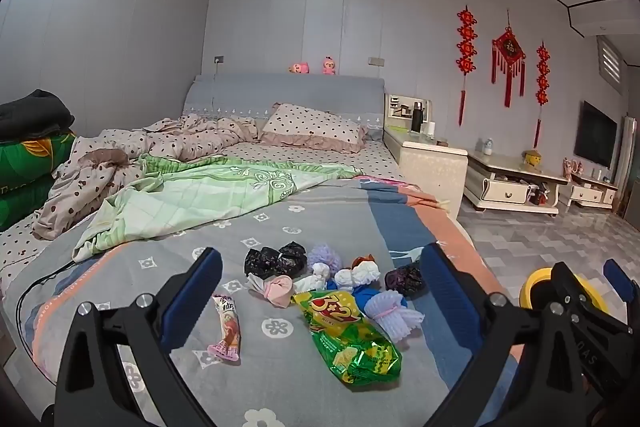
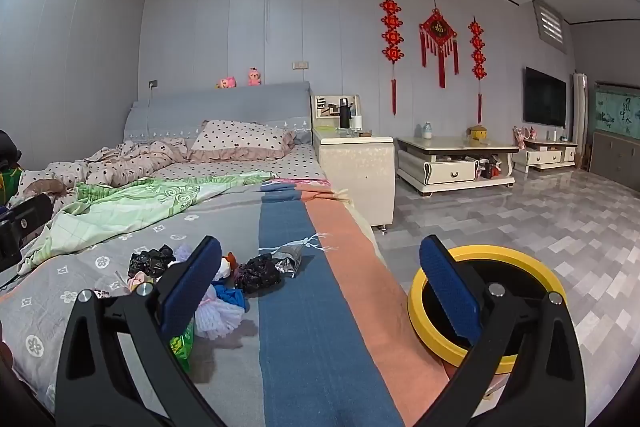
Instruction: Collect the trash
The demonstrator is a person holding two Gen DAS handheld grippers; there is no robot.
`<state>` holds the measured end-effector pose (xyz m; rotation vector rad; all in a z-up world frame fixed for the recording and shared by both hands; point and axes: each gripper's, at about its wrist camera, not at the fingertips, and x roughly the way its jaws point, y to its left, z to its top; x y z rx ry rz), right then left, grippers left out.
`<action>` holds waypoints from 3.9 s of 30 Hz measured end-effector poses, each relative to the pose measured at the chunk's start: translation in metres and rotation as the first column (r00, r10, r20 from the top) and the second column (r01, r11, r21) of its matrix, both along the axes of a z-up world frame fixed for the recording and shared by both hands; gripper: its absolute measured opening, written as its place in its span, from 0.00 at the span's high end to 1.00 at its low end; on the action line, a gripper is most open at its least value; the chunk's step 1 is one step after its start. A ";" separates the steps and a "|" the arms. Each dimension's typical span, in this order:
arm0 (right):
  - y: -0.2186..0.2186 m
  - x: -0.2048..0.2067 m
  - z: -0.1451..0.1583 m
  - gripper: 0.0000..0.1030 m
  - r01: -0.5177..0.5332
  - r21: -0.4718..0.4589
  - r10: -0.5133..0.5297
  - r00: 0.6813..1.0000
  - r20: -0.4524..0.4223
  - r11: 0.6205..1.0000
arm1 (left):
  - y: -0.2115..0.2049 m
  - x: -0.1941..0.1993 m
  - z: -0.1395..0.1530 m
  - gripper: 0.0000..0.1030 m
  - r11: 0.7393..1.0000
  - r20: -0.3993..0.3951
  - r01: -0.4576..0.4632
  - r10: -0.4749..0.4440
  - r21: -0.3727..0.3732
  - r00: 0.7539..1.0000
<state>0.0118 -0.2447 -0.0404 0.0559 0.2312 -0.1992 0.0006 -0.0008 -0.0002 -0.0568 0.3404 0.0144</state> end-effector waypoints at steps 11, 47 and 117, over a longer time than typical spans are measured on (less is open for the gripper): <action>0.000 0.000 0.000 0.07 -0.001 -0.004 0.001 1.000 0.002 1.000 | 0.000 0.000 0.000 0.07 1.000 0.006 0.002 -0.002 -0.006 1.000; 0.001 0.002 -0.002 0.07 0.001 0.001 -0.001 1.000 -0.004 1.000 | 0.000 0.000 0.000 0.07 1.000 0.003 0.002 -0.002 -0.005 1.000; 0.018 0.065 -0.036 0.07 -0.223 0.086 0.238 0.940 -0.244 0.971 | 0.041 0.056 -0.041 0.07 1.000 -0.164 -0.014 0.010 -0.021 0.986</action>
